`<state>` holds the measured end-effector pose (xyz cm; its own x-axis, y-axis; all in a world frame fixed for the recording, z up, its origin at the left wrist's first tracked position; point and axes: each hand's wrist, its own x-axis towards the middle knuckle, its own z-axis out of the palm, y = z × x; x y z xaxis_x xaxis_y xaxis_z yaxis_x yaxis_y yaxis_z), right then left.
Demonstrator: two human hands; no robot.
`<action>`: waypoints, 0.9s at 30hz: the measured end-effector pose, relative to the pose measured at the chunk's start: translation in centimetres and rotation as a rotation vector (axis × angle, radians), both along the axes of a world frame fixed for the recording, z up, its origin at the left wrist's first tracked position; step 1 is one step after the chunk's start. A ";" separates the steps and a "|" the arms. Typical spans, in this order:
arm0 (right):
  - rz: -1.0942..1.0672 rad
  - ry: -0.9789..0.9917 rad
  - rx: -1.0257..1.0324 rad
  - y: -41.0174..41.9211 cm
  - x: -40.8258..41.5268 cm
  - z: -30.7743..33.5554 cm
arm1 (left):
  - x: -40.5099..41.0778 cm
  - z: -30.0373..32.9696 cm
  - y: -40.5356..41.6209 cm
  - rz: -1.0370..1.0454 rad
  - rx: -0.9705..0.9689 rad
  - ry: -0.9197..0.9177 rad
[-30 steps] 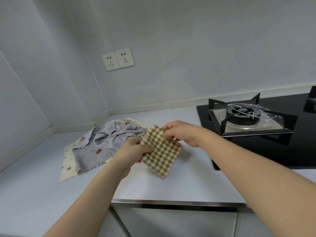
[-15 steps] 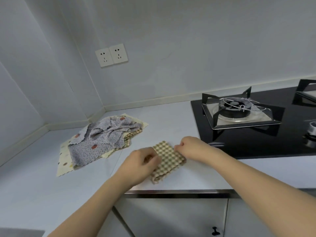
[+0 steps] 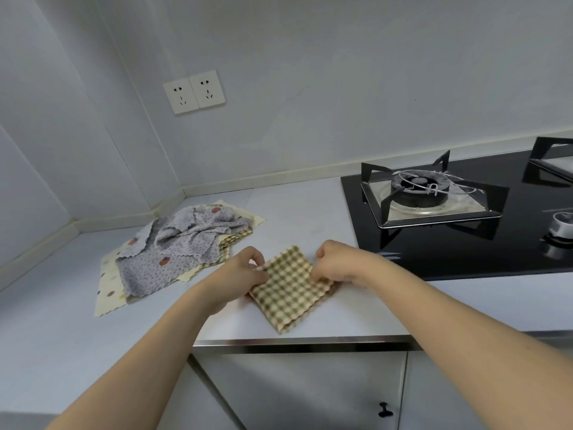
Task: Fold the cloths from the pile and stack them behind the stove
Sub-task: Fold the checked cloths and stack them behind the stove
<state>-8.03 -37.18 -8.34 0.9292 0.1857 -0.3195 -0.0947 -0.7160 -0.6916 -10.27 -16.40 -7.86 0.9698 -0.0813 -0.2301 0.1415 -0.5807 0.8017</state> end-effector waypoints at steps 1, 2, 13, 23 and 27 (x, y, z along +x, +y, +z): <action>-0.045 0.057 0.097 -0.1 0.0 0.4 | -0.1 -0.1 0.1 -0.027 -0.065 0.004; -0.075 0.103 0.173 -0.1 0.0 0.8 | -0.2 -0.3 0.2 -0.050 -0.117 -0.002; -0.054 0.184 0.440 1.8 0.9 0.5 | -1.2 -0.1 0.3 -0.073 -0.326 -0.182; 0.035 0.086 0.838 0.5 0.6 2.7 | -1.8 2.6 -1.0 -0.002 -0.183 -0.353; -0.001 -0.175 0.686 -0.2 -0.8 4.6 | -2.5 4.9 -2.1 -0.008 -0.165 -0.431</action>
